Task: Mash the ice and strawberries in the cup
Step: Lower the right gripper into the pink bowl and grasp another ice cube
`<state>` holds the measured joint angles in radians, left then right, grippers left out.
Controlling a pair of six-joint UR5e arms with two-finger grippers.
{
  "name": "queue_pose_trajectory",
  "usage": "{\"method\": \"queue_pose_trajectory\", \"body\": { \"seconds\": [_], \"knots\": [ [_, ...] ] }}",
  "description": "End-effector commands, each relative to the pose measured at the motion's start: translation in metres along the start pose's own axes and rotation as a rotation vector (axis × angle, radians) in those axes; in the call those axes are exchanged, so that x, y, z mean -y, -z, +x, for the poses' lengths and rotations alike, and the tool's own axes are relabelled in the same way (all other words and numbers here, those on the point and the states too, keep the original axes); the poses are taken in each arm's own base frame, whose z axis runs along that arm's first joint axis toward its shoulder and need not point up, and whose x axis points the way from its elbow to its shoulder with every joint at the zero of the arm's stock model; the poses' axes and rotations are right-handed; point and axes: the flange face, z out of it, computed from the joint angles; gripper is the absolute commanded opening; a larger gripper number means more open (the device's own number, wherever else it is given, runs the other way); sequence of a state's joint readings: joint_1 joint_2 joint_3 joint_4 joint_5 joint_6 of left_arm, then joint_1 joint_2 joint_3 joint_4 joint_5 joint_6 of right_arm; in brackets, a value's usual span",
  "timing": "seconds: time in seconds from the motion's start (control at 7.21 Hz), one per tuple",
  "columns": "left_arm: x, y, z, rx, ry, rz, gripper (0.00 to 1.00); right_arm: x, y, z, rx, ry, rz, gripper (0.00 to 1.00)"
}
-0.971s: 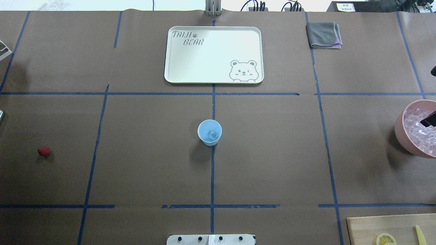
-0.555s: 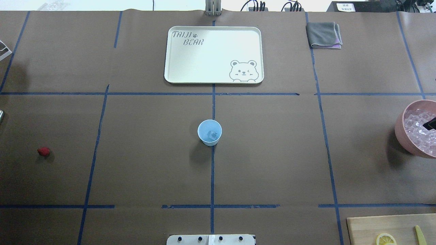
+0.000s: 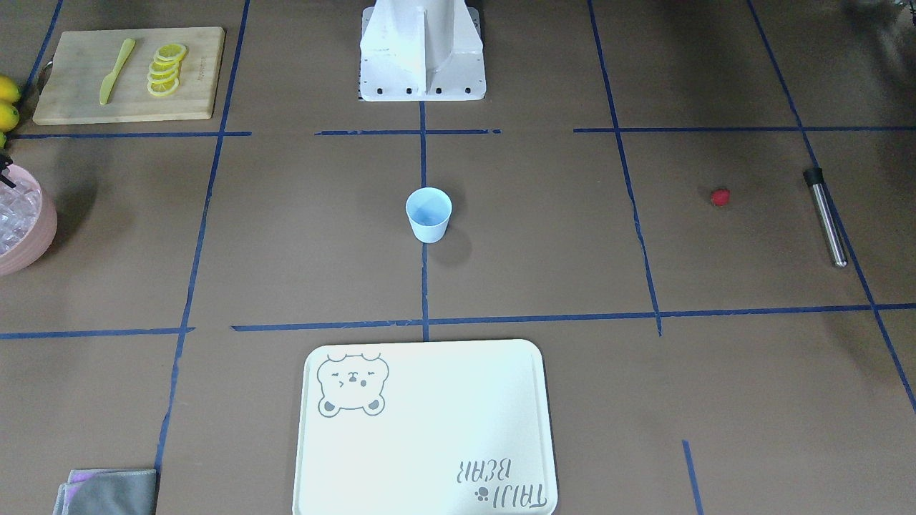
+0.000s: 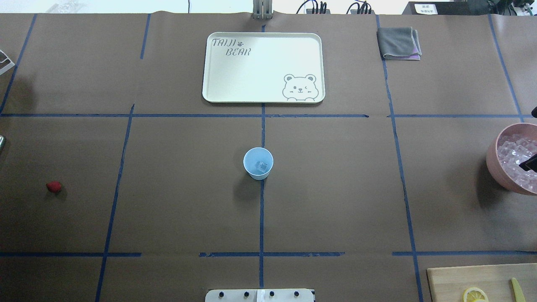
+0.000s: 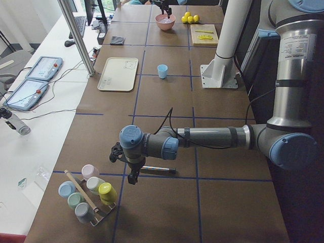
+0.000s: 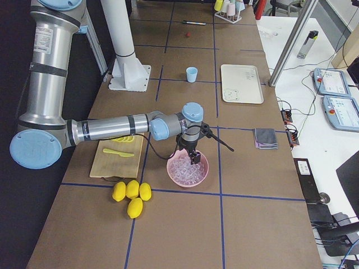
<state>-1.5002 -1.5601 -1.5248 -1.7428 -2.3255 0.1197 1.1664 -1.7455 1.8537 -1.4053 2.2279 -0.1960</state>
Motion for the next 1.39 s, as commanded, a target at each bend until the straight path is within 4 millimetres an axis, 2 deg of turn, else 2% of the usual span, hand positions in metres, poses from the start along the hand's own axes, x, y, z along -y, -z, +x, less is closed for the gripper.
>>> {"method": "queue_pose_trajectory", "body": {
  "seconds": [0.0,0.42,0.83,0.97,1.11,1.25],
  "knots": [
    [0.000,0.000,0.000,0.000,0.000,0.000,1.00,-0.002,-0.011,0.001,0.005,0.001,-0.021,0.97],
    [-0.001,0.000,0.000,0.000,0.001,-0.001,1.00,-0.010,-0.037,0.020,0.001,0.023,0.019,0.96],
    [-0.001,0.000,0.000,0.000,0.001,-0.001,1.00,-0.010,-0.037,0.020,0.003,0.023,0.018,0.89],
    [-0.001,0.000,0.000,0.000,0.000,0.000,1.00,-0.010,-0.037,0.020,0.006,0.023,0.019,0.75],
    [-0.001,0.000,0.000,0.000,0.000,0.000,1.00,-0.009,-0.037,0.019,0.005,0.025,0.021,0.48],
    [-0.001,0.000,0.000,0.000,-0.001,0.001,1.00,-0.009,-0.036,0.019,0.005,0.025,0.021,0.28]
  ]
}}
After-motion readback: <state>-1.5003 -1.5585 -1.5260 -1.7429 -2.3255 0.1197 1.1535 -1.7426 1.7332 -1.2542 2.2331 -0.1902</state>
